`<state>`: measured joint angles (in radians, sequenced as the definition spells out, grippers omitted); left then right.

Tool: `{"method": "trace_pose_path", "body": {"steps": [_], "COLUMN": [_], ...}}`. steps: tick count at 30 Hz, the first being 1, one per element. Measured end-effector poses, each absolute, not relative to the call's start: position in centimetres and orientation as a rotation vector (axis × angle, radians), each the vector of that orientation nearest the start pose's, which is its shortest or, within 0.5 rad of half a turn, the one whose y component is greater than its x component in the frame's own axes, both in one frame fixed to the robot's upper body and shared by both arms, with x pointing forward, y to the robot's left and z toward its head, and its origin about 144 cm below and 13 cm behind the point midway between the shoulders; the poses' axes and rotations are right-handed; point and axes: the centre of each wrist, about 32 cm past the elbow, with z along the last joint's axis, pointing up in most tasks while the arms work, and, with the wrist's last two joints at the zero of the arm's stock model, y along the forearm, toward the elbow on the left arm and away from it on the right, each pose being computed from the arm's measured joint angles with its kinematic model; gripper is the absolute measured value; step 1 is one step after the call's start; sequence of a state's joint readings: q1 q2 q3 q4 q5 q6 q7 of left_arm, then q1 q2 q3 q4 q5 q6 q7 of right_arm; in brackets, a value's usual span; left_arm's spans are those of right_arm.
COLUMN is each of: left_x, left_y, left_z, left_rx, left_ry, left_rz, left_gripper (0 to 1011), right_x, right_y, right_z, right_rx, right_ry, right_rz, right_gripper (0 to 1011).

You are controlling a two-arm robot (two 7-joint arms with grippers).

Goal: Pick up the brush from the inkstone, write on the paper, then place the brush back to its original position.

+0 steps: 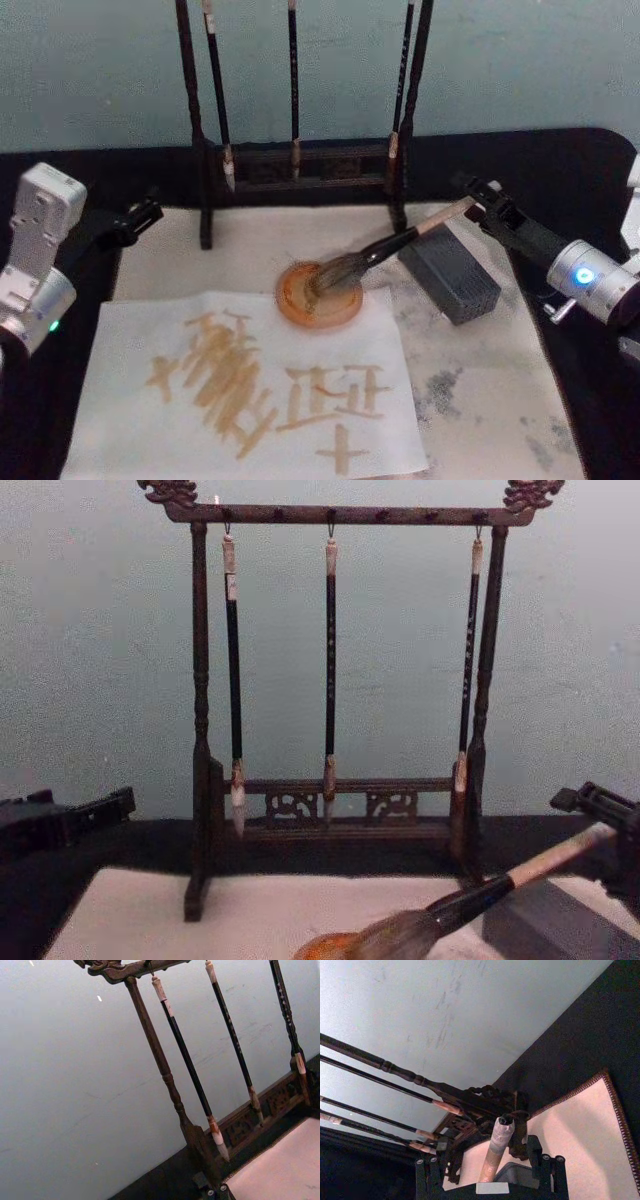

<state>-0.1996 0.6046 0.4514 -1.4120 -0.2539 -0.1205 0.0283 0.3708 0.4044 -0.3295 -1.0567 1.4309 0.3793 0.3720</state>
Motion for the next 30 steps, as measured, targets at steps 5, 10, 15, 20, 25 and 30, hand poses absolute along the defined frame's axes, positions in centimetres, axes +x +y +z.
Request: {"method": "trace_pose_path", "body": {"steps": [5,10,15,20,25,30], "left_x": [48.86,48.86,48.86,48.86,48.86,48.86], "left_y": [30.97,30.96,30.97,30.97,30.97,30.97], "left_z": [113.98,113.98,113.98,113.98,113.98,113.98], "left_rx": [0.304,0.304,0.304,0.305,0.304,0.304], "left_ry": [-0.285,-0.285,-0.285,-0.285,-0.285,-0.285], "left_rz": [1.248,1.248,1.248,1.248,1.248,1.248], "left_gripper": [1002,1002,1002,1002,1002,1000], "right_x": [54.32,54.31,54.3,54.29,54.28,54.28], "right_y": [-31.92,-31.92,-31.93,-31.94,-31.94,-31.94], "right_z": [111.31,111.31,111.3,111.28,111.28,111.28], "right_rx": [0.448,0.448,0.448,0.447,0.447,0.447], "right_ry": [1.057,1.058,1.058,1.059,1.06,1.06], "right_rz": [-0.94,-0.94,-0.94,-0.94,-0.94,-0.939], "right_gripper": [941,834,671,499,352,179]}}
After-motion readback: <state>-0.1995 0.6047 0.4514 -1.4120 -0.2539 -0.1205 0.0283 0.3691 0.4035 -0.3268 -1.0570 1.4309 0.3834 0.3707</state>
